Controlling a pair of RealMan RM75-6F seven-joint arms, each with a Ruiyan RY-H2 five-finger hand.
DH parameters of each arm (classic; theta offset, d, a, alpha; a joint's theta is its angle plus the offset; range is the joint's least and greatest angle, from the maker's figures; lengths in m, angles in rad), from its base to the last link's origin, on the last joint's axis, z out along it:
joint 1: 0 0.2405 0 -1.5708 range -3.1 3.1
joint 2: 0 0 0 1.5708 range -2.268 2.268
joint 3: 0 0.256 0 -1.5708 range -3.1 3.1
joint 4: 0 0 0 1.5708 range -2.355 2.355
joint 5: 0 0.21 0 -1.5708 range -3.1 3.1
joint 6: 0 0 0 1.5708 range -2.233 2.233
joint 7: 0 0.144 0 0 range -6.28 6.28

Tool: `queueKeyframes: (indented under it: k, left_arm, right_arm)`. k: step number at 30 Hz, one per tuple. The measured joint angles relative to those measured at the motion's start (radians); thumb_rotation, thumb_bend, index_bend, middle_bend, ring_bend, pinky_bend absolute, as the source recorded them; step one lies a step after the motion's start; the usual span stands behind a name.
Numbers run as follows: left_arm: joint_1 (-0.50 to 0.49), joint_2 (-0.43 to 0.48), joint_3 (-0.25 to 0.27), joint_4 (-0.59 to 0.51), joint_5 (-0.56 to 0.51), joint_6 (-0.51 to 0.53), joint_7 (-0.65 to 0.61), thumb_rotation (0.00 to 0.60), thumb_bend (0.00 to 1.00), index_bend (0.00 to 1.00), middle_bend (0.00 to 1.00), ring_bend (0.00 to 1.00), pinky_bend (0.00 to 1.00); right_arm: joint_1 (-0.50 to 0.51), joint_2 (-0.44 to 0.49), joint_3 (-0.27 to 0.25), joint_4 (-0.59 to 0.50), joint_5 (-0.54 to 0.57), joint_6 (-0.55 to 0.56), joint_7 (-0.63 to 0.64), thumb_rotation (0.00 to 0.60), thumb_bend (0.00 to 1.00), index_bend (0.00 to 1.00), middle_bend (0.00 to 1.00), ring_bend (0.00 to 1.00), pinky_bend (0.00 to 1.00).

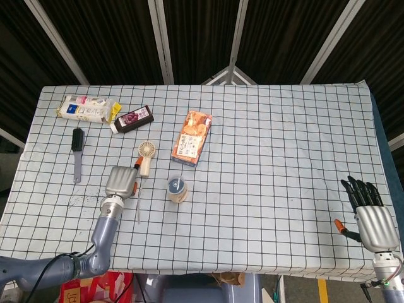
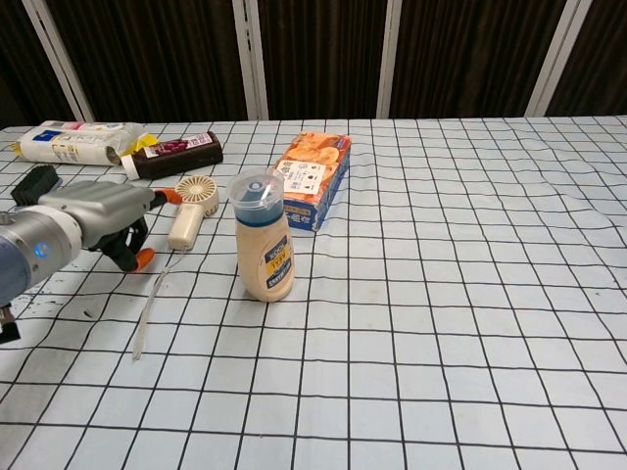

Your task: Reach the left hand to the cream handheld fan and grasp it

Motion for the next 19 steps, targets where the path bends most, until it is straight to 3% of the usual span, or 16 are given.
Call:
queueKeyframes:
  k: [4, 10, 15, 19]
  left_arm:
    - [0.025, 0.038, -0.004, -0.042, 0.111, 0.063, -0.081, 0.600, 0.38, 0.00, 0.19, 0.19, 0.30]
    - [0.099, 0.155, 0.029, -0.137, 0.274, 0.168, -0.181, 0.600, 0.26, 0.00, 0.08, 0.06, 0.15]
    - [0.206, 0.285, 0.115, -0.239, 0.366, 0.251, -0.257, 0.600, 0.17, 0.00, 0.00, 0.00, 0.01]
    - [0.291, 0.361, 0.206, -0.259, 0.466, 0.322, -0.303, 0.600, 0.15, 0.00, 0.00, 0.00, 0.00]
  right_arm:
    - [-0.001, -0.002, 0.000, 0.000, 0.000, 0.002, -0.006, 0.600, 0.28, 0.00, 0.00, 0.00, 0.00]
    - [-0.002, -0.004, 0.001, 0.000, 0.001, 0.005, -0.013, 0.600, 0.28, 0.00, 0.00, 0.00, 0.00]
    - [-0.002, -0.007, 0.002, -0.001, 0.002, 0.006, -0.021, 0.600, 0.28, 0.00, 0.00, 0.00, 0.00]
    - [-0.002, -0.010, 0.004, -0.002, 0.004, 0.008, -0.032, 0.600, 0.28, 0.00, 0.00, 0.00, 0.00]
